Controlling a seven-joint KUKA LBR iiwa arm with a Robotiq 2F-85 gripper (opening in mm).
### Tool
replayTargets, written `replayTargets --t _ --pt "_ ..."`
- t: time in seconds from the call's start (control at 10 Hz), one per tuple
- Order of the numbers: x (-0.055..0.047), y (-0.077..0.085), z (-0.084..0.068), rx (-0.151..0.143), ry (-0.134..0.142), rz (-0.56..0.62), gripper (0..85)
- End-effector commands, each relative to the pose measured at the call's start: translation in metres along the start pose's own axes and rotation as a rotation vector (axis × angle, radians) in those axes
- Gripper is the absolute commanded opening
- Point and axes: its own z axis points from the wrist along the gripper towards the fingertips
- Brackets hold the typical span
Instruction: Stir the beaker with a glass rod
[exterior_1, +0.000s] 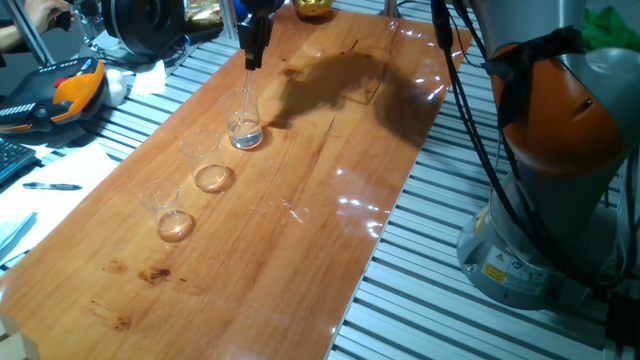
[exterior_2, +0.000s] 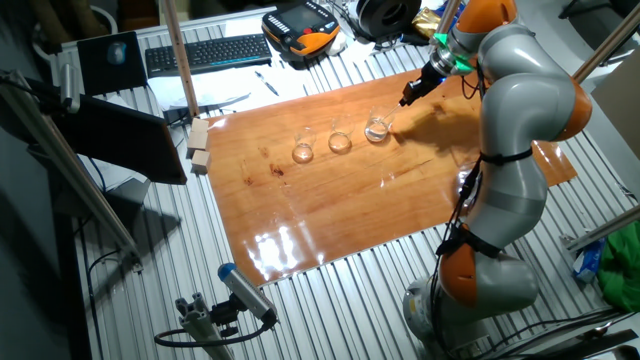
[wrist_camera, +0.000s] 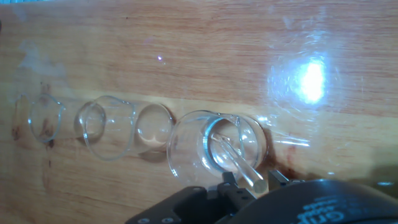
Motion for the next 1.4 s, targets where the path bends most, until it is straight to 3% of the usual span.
replayTargets --t 0.0,1.3 --pt "-0.0010 -0.0002 0.0007 -0.003 -0.002 -0.001 34.0" --pt "-0.0020 0.0001 0.0025 -0.039 0.027 -0.004 34.0"
